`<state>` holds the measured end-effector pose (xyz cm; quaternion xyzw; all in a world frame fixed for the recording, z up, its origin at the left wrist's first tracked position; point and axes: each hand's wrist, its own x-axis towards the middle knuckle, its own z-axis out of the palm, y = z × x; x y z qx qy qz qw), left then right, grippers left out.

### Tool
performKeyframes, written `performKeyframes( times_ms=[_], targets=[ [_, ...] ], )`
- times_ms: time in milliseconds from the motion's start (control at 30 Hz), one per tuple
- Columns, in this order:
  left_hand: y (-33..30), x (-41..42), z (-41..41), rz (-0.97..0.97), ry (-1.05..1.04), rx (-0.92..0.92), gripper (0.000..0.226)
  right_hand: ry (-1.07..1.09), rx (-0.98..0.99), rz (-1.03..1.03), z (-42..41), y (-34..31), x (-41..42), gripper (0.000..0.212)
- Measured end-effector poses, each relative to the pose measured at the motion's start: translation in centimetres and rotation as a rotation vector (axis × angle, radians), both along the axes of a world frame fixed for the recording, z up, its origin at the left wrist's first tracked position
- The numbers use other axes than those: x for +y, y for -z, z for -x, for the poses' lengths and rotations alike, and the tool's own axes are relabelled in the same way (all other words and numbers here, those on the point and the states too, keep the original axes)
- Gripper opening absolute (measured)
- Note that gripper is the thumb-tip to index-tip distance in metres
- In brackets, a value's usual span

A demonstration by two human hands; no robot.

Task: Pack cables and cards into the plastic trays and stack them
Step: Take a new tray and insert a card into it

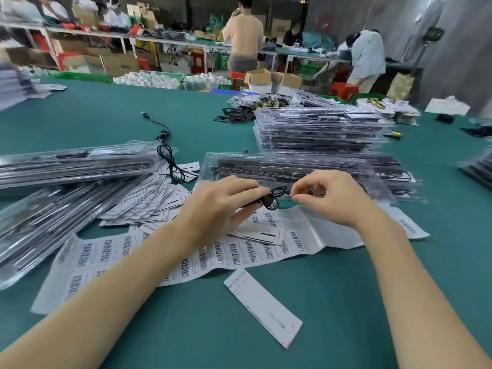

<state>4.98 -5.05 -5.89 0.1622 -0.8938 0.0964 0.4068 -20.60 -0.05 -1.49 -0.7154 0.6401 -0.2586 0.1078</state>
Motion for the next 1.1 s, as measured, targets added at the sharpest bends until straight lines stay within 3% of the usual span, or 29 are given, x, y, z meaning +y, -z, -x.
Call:
performKeyframes(
  times_ms=[133, 267, 533, 867, 1100],
  targets=[
    [0.6, 0.5, -0.1, 0.005, -0.043, -0.012, 0.024, 0.048, 0.036, -0.001, -0.3, -0.2, -0.1, 0.013],
    [0.8, 0.6, 0.2, -0.032, -0.083, 0.044, 0.024, -0.001, 0.178, 0.161, -2.9, 0.2, -0.6, 0.017],
    [0.9, 0.0, -0.1, -0.197, -0.081, 0.093, 0.027, -0.056, 0.186, 0.215, -4.0, 2.1, -2.0, 0.012],
    [0.5, -0.2, -0.3, -0.136, -0.072, 0.038, 0.027, -0.076, -0.018, 0.197, -2.1, 1.4, -0.9, 0.007],
    [0.6, -0.6, -0.1, -0.365, -0.174, 0.052, 0.032, -0.104, -0.052, 0.175, -2.1, 1.4, -0.9, 0.007]
  ],
)
